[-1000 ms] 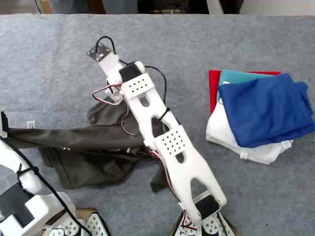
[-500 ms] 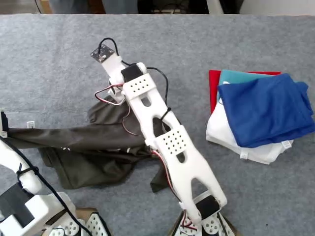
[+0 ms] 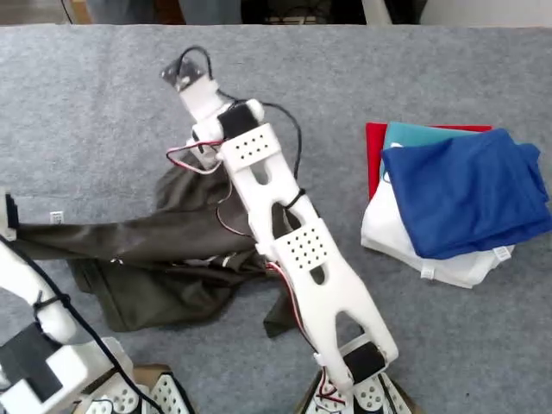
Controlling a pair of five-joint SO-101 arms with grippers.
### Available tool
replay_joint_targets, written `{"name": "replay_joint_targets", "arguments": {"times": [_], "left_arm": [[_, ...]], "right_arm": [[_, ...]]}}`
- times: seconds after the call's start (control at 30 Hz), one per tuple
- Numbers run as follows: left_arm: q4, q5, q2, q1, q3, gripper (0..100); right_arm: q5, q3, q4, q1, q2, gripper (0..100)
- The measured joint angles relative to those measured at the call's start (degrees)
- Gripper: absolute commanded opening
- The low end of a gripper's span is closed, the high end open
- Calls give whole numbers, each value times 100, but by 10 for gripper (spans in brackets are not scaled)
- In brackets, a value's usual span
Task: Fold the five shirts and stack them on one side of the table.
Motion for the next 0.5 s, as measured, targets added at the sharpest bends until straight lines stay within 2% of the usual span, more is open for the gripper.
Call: {"name": "replay_joint_targets", "arguments": {"times": [0.23, 0.5], "left_arm": [[132, 633, -905, 580, -378, 29], [193, 1811, -1442, 941, -1468, 29]], "right_arm": [[-422, -70, 527, 62, -1398, 12], [-721, -97, 598, 404, -4062, 12]]}}
